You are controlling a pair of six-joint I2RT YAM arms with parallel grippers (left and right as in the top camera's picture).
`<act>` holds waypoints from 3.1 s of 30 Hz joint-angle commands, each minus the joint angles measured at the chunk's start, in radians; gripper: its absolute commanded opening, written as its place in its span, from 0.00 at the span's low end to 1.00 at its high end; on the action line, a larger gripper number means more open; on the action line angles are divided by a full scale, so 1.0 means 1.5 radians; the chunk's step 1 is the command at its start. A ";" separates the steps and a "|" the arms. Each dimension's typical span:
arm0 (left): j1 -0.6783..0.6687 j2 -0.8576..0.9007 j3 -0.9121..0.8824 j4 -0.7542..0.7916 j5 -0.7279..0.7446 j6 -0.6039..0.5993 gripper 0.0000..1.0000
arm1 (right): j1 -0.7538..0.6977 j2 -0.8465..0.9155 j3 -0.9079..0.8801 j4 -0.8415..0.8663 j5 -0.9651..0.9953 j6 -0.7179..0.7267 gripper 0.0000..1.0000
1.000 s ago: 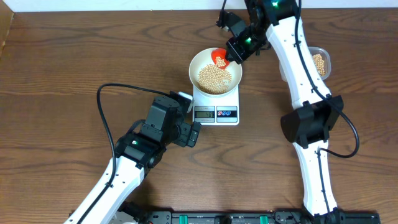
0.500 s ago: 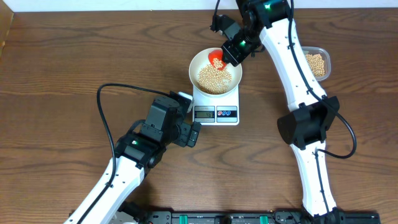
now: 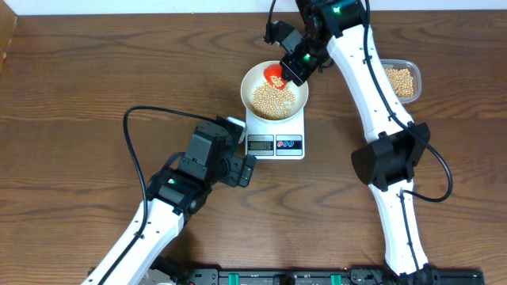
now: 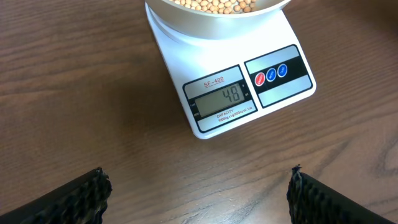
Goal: Scoop item into bowl and weigh 50g on scale
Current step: 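Shake the tilted scoop over the bowl to add more chickpeas, then move the empty red scoop with the right gripper back to the tub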
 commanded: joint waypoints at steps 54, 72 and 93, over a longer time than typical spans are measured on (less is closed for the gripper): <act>-0.001 -0.003 0.004 -0.002 0.006 0.002 0.93 | -0.248 -0.042 0.021 -0.037 -0.423 0.011 0.01; -0.001 -0.003 0.004 -0.002 0.006 0.002 0.93 | -0.544 -0.102 0.019 -0.116 -0.607 -0.016 0.01; -0.001 -0.003 0.004 -0.002 0.006 0.002 0.93 | -0.505 -0.102 -0.004 -0.116 -0.182 0.113 0.01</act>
